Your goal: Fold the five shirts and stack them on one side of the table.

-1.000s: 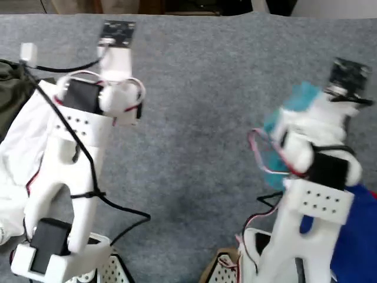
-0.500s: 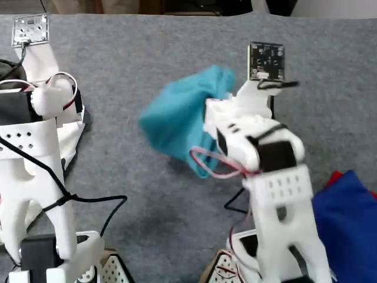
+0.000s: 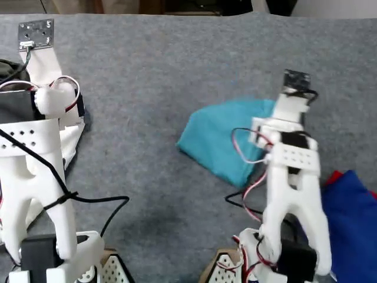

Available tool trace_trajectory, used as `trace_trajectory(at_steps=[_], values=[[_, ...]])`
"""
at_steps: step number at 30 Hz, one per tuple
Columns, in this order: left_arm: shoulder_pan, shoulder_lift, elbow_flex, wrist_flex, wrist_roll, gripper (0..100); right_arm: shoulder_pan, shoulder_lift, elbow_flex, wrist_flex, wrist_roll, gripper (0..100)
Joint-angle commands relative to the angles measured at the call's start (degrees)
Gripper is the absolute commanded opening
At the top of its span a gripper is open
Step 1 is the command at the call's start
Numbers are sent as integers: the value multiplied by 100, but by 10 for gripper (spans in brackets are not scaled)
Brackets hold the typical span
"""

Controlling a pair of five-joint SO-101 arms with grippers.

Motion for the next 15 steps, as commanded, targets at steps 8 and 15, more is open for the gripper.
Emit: trace_trajectory(at_steps=[8, 15], values=[[695, -127, 9, -97, -9, 21, -321, -75, -110, 334, 114, 5], [1776, -163, 554, -9, 404, 21, -769, -505, -127, 281, -237, 5]])
